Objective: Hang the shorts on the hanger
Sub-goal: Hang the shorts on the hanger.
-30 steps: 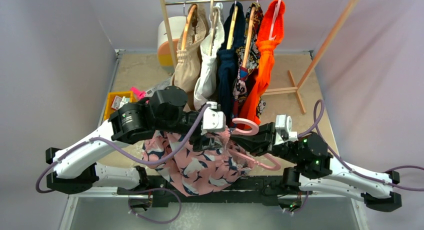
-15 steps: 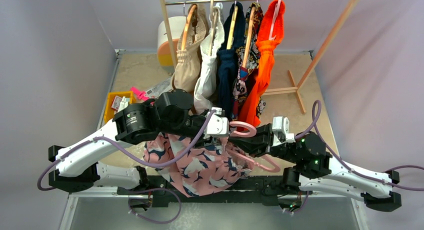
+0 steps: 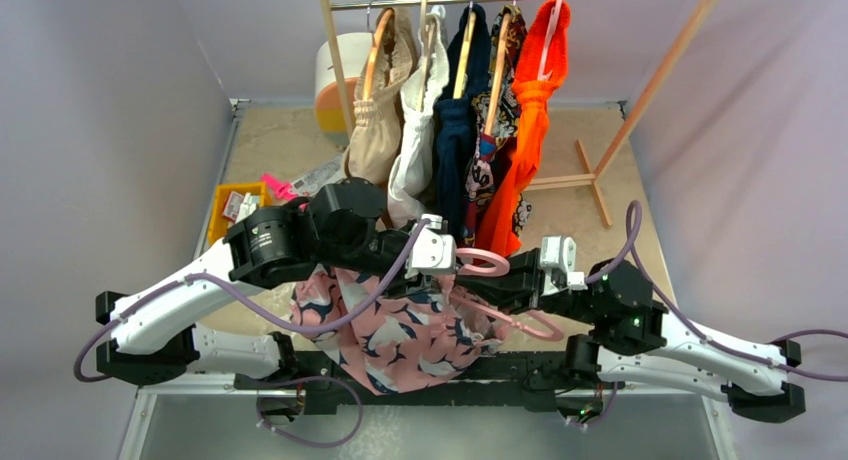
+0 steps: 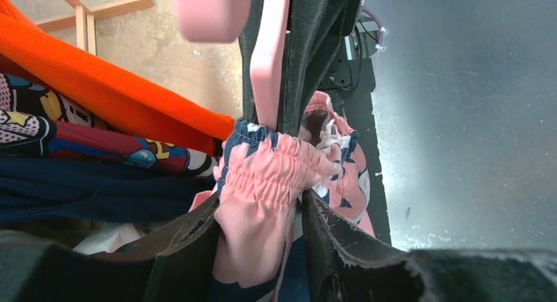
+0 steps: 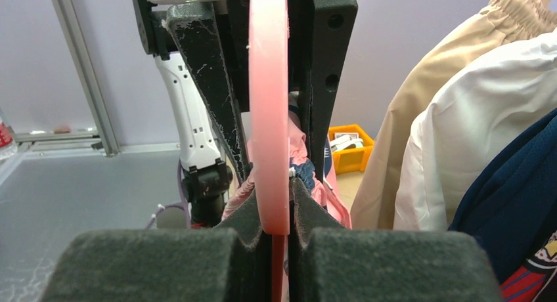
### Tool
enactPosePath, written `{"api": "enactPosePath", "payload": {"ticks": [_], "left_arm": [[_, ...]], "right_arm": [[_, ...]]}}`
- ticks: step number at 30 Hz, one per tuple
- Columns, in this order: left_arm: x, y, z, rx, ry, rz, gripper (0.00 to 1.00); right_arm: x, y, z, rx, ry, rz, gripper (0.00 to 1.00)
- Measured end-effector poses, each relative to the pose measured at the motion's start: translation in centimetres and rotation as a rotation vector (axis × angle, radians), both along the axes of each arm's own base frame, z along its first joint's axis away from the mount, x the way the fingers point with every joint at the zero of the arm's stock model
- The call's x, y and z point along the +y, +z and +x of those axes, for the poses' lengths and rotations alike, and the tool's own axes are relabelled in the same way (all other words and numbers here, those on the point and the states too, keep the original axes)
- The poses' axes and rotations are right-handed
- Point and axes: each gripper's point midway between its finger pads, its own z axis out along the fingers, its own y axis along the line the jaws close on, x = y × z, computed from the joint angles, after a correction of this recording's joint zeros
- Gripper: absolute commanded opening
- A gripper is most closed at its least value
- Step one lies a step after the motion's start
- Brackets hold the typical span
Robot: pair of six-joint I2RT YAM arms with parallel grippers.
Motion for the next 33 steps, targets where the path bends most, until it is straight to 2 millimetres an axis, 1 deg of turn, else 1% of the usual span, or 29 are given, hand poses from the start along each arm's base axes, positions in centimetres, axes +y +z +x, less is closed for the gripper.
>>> {"api": "enactPosePath", "payload": {"ticks": [4, 6, 9, 10, 11, 12, 14, 17, 23, 28, 29, 31, 33], "left_arm": [[0.0, 0.2, -0.5, 0.021, -0.01, -0.009, 0.51], [0.1, 0.3, -0.6, 0.03, -0.013, -0.015, 0.52], [0.1, 0.5, -0.8, 0.042, -0.014, -0.022, 0.52], [0.1, 0.6, -0.9, 0.048, -0.013, -0.024, 0.5], [0.0, 0.6, -0.9, 0.052, -0.014, -0.025, 0.45], [0.0, 0.6, -1.0, 0.055, -0.014, -0.025, 0.39], [0.0, 0.7, -1.1, 0.061, -0.018, -0.027, 0.21], [-0.1, 0.7, -1.0, 0.06, -0.019, -0.028, 0.0], [-0.1, 0.7, -1.2, 0.061, -0.023, -0.025, 0.0], [0.0, 0.9, -0.9, 0.049, -0.004, -0.042, 0.0], [0.1, 0.9, -0.8, 0.047, 0.005, -0.049, 0.0], [0.3, 0.7, -0.7, 0.044, 0.022, -0.063, 0.0], [0.6, 0.7, -0.6, 0.038, 0.037, -0.079, 0.0]], "right_arm": [[-0.2, 0.4, 0.0, -0.036, -0.005, -0.026, 0.0], [-0.2, 0.7, -0.2, -0.058, 0.005, -0.045, 0.0], [0.0, 0.9, -0.3, -0.083, 0.01, -0.069, 0.0], [0.0, 0.9, -0.3, -0.09, 0.014, -0.075, 0.0], [0.2, 0.9, -0.3, -0.096, 0.017, -0.082, 0.0], [0.2, 0.8, -0.4, -0.1, 0.019, -0.086, 0.0], [0.4, 0.7, -0.3, -0.105, 0.019, -0.093, 0.0], [0.5, 0.5, -0.5, -0.109, 0.035, -0.101, 0.0], [0.6, 0.4, -0.7, -0.115, 0.045, -0.103, 0.0], [0.7, 0.5, -0.7, -0.116, 0.044, -0.1, 0.0], [0.7, 0.5, -0.7, -0.115, 0.044, -0.102, 0.02], [1.0, 0.4, -0.6, -0.109, 0.046, -0.109, 0.1], [1.2, 0.5, -0.5, -0.105, 0.047, -0.114, 0.15]]}}
